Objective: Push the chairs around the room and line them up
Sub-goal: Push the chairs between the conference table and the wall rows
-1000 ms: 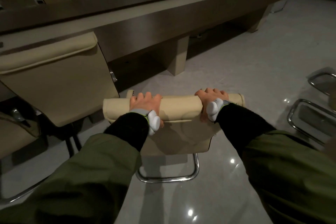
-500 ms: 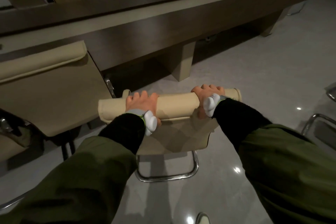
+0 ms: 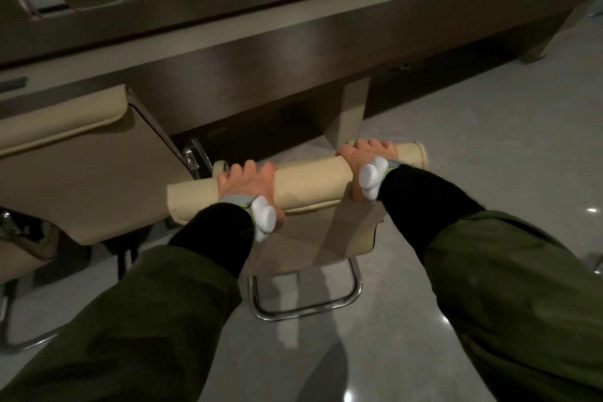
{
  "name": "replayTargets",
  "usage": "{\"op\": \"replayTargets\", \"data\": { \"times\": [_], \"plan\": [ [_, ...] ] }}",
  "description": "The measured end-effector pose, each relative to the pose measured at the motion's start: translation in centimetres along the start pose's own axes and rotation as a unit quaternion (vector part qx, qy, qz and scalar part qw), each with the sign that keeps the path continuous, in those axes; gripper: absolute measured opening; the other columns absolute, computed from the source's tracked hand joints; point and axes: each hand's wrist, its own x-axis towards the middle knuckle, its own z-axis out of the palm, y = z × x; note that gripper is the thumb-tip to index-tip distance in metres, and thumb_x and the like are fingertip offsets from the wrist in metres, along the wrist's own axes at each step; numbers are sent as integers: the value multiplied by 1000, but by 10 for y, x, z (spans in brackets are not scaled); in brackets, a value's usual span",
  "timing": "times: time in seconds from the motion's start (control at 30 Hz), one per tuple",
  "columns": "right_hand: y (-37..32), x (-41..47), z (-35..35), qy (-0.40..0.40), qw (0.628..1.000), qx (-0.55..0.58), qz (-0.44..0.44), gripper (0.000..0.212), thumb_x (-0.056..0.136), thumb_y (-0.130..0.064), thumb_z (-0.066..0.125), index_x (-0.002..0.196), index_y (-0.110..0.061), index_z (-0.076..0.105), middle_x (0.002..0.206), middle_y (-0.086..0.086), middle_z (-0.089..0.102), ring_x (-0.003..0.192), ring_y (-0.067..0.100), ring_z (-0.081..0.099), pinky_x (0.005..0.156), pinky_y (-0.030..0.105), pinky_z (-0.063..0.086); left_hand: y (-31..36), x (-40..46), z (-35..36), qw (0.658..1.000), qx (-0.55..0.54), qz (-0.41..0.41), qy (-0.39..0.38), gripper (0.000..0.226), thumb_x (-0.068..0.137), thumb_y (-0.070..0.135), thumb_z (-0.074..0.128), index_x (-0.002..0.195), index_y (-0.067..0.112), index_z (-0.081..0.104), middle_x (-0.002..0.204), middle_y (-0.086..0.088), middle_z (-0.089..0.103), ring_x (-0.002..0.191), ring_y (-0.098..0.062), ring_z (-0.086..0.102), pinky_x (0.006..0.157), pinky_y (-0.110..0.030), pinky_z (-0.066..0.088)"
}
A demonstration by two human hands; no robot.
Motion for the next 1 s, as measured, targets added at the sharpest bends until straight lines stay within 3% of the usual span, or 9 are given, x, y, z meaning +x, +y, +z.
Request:
{"op": "replayTargets", "data": {
  "times": [0.1, 0.27, 0.43, 0.7, 1.0],
  "plan": [
    [13, 19, -3, 6, 1000, -4, -11, 79, 59, -50, 80, 128, -35, 44, 123, 1, 50, 115, 26, 49, 83, 37, 28, 8, 18, -2, 1000, -2, -13, -6, 92, 48, 60, 76, 129, 35, 39, 106, 1, 41, 106, -27, 44, 94, -47, 34],
    [20, 51, -8, 16, 1000, 3, -21, 74, 60, -42, 79, 126, -33, 46, 121, 1, 51, 114, 28, 50, 97, 40, 34, 4, 51, -9, 1000, -14, -22, -15, 90, 48, 59, 77, 126, 36, 40, 105, 2, 41, 105, -26, 43, 95, -48, 34],
    [19, 93, -13, 12, 1000, 12, -21, 74, 57, -41, 76, 124, -34, 44, 116, 1, 51, 108, 28, 50, 92, 40, 33, -12, 91, -16, 1000, -10, -23, -14, 92, 47, 59, 78, 128, 37, 40, 105, 3, 41, 103, -25, 43, 97, -47, 34],
    [16, 164, -35, -1, 1000, 16, -17, 77, 63, -44, 79, 130, -35, 43, 120, 1, 50, 114, 28, 50, 99, 43, 33, -42, 166, -28, 999, -29, -19, -25, 90, 54, 55, 83, 130, 35, 40, 115, 0, 45, 114, -29, 44, 100, -50, 32],
    [17, 222, -47, -39, 999, 4, -1, 80, 66, -45, 77, 136, -37, 38, 127, 4, 48, 120, 32, 46, 101, 46, 31, -61, 216, -35, 999, -33, 3, -28, 83, 57, 55, 78, 127, 32, 41, 115, 0, 45, 111, -28, 44, 101, -50, 33]
  ]
}}
